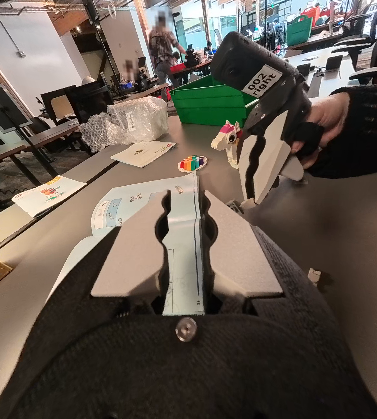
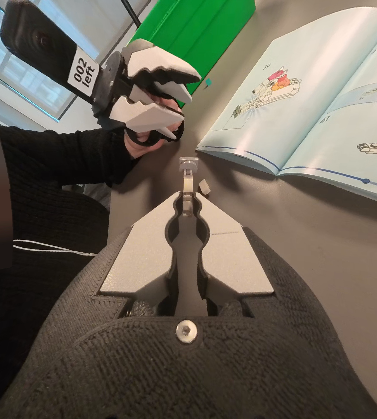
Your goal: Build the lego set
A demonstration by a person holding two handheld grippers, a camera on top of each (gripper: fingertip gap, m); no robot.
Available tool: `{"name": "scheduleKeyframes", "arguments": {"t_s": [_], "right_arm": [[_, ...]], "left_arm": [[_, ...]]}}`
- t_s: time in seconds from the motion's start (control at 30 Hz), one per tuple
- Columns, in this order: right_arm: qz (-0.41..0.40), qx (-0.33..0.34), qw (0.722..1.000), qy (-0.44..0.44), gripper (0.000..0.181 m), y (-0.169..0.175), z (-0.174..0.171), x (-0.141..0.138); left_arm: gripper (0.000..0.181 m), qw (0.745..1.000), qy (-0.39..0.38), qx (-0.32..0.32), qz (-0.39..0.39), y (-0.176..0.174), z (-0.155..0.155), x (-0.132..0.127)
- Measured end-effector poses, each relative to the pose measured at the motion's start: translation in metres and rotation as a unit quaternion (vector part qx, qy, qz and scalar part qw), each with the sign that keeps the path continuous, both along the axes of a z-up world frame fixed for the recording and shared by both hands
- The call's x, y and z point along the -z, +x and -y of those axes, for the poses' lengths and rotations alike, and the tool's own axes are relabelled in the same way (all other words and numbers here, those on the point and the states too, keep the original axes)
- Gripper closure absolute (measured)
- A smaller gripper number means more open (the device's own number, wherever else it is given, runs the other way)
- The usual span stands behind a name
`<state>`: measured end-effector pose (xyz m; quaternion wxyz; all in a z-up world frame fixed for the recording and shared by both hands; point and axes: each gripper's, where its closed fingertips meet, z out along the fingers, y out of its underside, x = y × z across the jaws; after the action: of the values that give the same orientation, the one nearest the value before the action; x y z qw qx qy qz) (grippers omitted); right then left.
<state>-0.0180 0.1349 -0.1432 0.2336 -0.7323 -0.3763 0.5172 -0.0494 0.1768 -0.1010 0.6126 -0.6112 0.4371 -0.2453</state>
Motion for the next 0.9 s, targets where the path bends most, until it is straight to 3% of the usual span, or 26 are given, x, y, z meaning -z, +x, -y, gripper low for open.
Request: {"name": "scheduleKeyframes", "arguments": {"t_s": [0.77, 0.9], "right_arm": [[-0.044, -0.015, 0.998, -0.03, 0.175, -0.004, 0.008, -0.013], [0.044, 0.005, 0.998, 0.046, 0.175, 0.002, -0.001, 0.008]], "left_arm": [[0.157, 1.0, -0.004, 0.002, 0.0, 0.0, 0.0, 0.001], [0.157, 1.0, -0.003, 0.004, 0.0, 0.0, 0.001, 0.001]]}}
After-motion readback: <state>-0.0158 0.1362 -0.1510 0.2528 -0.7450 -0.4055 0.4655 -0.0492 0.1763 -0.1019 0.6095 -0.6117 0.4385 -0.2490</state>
